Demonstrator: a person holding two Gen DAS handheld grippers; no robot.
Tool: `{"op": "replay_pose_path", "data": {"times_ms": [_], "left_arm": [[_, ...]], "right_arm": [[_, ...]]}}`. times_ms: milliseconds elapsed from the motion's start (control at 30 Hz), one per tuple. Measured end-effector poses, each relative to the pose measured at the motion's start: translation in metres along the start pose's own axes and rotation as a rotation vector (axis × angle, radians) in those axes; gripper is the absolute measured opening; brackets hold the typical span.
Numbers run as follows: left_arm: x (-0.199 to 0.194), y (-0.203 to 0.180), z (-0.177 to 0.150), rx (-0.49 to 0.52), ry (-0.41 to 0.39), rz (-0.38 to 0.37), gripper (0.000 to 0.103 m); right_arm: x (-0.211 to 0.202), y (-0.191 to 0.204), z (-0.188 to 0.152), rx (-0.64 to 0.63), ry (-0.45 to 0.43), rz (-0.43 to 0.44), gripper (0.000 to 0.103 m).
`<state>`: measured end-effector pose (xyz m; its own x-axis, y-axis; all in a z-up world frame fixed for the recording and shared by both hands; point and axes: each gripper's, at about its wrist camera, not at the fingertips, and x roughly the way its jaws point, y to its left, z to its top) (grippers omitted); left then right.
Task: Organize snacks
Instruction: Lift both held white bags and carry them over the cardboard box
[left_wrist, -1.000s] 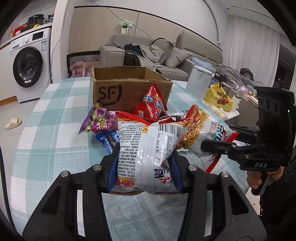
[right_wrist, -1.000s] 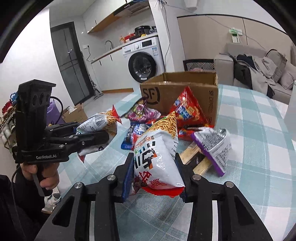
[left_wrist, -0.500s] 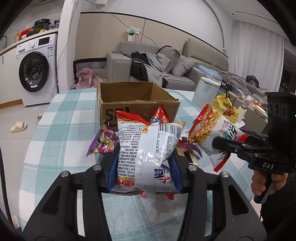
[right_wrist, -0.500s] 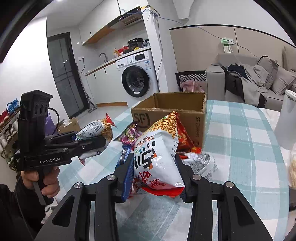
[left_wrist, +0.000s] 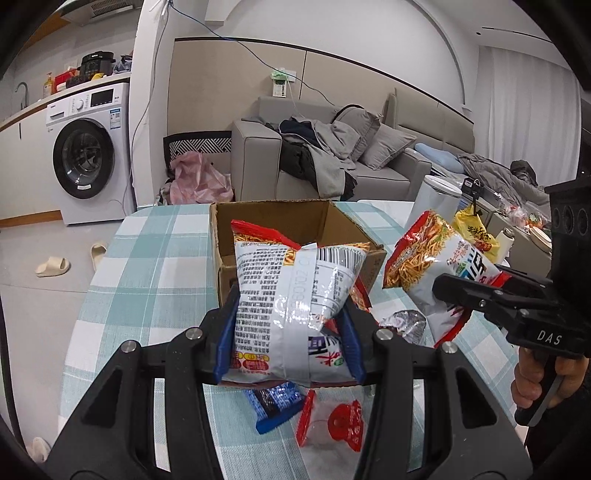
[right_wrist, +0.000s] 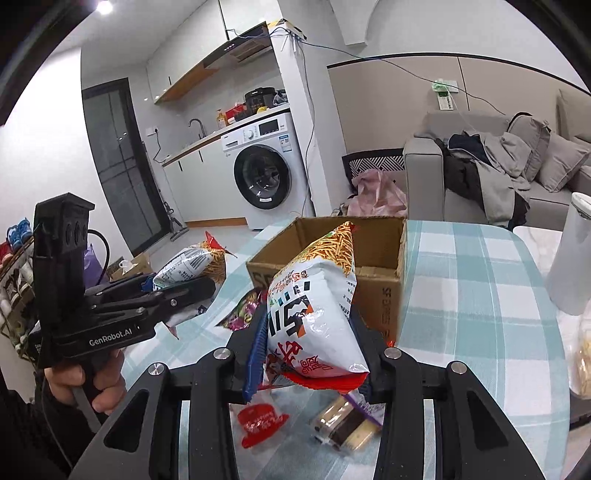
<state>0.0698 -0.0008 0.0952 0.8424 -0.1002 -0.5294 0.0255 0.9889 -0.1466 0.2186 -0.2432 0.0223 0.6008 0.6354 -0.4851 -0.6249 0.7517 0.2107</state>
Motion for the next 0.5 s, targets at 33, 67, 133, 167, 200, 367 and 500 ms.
{"op": "replay_pose_path", "data": {"times_ms": [33, 67, 133, 167, 200, 367, 500], "left_arm": [[0.003, 0.0, 0.003, 0.001, 0.002, 0.003, 0.045], [0.006, 0.001, 0.006, 0.003, 0.004, 0.004, 0.045], [0.012, 0.001, 0.012, 0.0, 0.006, 0.006, 0.045], [0.015, 0.002, 0.014, -0.001, 0.009, 0.005, 0.045], [0.019, 0.003, 0.017, -0.001, 0.011, 0.004, 0.045], [0.033, 0.006, 0.025, 0.002, 0.014, 0.016, 0.045], [0.048, 0.012, 0.035, -0.006, 0.021, 0.02, 0.045]], "right_arm": [[0.0, -0.001, 0.004, 0.004, -0.005, -0.003, 0.041], [0.001, -0.003, 0.007, 0.01, -0.009, -0.004, 0.041], [0.004, -0.006, 0.014, 0.022, -0.012, -0.009, 0.041], [0.005, -0.008, 0.015, 0.025, -0.013, -0.01, 0.041], [0.007, -0.009, 0.017, 0.028, -0.012, -0.011, 0.041], [0.02, -0.016, 0.023, 0.057, 0.0, -0.026, 0.041], [0.032, -0.022, 0.029, 0.079, 0.004, -0.034, 0.041]]}}
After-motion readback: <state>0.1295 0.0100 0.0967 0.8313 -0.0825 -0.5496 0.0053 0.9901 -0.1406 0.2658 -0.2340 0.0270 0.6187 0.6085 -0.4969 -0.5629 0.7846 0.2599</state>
